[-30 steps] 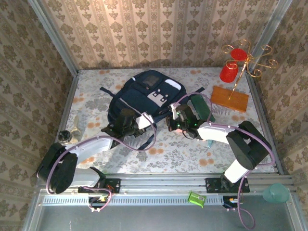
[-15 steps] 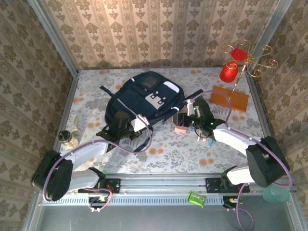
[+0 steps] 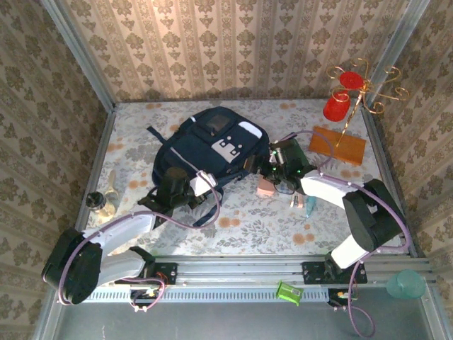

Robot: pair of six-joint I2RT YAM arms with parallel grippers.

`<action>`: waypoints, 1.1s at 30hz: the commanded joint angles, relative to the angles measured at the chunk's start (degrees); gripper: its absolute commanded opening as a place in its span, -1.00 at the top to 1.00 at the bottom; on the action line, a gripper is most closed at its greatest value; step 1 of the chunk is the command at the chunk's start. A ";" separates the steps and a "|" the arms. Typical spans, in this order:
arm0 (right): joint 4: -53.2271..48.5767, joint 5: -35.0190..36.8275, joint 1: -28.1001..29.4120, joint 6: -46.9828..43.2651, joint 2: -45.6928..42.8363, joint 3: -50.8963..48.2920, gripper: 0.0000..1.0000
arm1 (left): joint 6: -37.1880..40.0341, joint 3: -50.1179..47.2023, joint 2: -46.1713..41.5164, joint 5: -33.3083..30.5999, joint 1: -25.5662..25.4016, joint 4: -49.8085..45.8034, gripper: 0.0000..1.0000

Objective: Pack the student bag

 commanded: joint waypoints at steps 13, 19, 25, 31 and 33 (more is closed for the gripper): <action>14.88 6.21 4.90 6.13 3.27 -3.65 0.86 | -23.02 1.01 -5.03 6.99 0.61 6.33 -0.49; 22.69 10.83 8.77 6.01 1.83 -8.44 0.87 | -54.52 13.59 5.17 -5.77 -2.34 -16.33 -0.29; 25.12 17.54 13.82 1.67 0.48 -9.99 0.88 | -59.05 15.04 9.38 -7.37 -7.04 -15.19 -0.01; 26.38 18.04 14.56 1.12 1.15 -11.04 0.87 | -56.05 18.63 13.62 -8.39 -7.34 -16.05 0.04; 28.02 18.11 14.73 1.72 1.61 -11.85 0.87 | -55.02 20.95 15.56 -10.89 -7.69 -18.15 0.03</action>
